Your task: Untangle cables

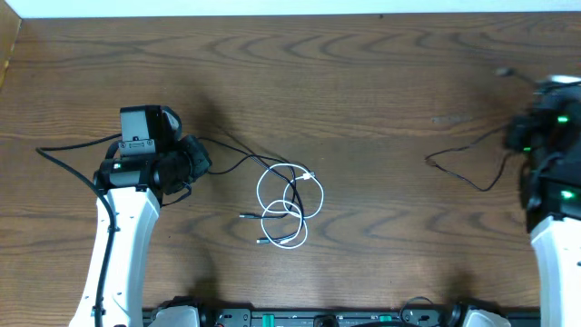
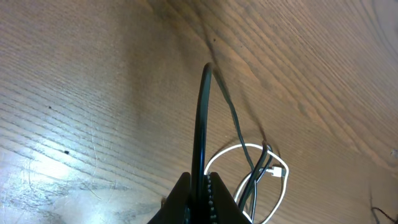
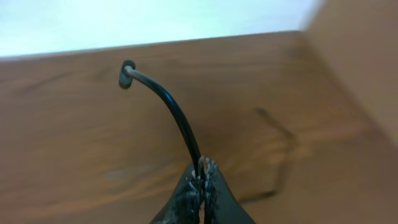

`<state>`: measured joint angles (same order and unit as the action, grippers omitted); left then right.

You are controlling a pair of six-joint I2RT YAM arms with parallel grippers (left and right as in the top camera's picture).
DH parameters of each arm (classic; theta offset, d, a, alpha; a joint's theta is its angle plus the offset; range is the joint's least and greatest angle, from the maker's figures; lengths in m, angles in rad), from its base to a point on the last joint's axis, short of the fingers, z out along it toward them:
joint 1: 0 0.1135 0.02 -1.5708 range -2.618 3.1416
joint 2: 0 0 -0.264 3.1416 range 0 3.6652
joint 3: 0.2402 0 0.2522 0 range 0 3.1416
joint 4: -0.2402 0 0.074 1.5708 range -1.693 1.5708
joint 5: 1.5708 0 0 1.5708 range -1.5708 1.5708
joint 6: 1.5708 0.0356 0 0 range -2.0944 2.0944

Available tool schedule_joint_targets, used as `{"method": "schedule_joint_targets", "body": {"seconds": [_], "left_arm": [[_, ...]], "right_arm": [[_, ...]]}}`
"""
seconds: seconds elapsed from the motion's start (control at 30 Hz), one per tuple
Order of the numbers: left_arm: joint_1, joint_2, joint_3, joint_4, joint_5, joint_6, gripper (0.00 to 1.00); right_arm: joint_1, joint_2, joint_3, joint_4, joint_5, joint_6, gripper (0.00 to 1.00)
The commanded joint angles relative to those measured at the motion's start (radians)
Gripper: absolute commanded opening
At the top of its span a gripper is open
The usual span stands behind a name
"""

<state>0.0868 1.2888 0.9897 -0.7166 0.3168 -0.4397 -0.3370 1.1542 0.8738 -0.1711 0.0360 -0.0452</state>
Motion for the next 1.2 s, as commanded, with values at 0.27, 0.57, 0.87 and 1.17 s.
{"method": "schedule_joint_targets", "body": {"seconds": [0.27, 0.57, 0.87, 1.17], "left_arm": [[-0.014, -0.003, 0.009, 0.000, 0.012, 0.021, 0.08], [-0.014, -0.003, 0.009, 0.000, 0.012, 0.021, 0.07], [-0.080, -0.003, 0.009, 0.140, 0.201, 0.082, 0.07], [-0.299, -0.052, 0.015, 0.497, 0.369, 0.084, 0.08]], "right_arm": [[-0.383, 0.065, -0.003, 0.029, 0.040, 0.367, 0.01], [-0.420, 0.108, -0.003, 0.060, -0.156, 0.419, 0.79], [-0.348, 0.111, -0.003, 0.038, -0.711, 0.402, 0.62], [0.017, 0.113, -0.004, -0.264, -0.901, -0.005, 0.76]]}}
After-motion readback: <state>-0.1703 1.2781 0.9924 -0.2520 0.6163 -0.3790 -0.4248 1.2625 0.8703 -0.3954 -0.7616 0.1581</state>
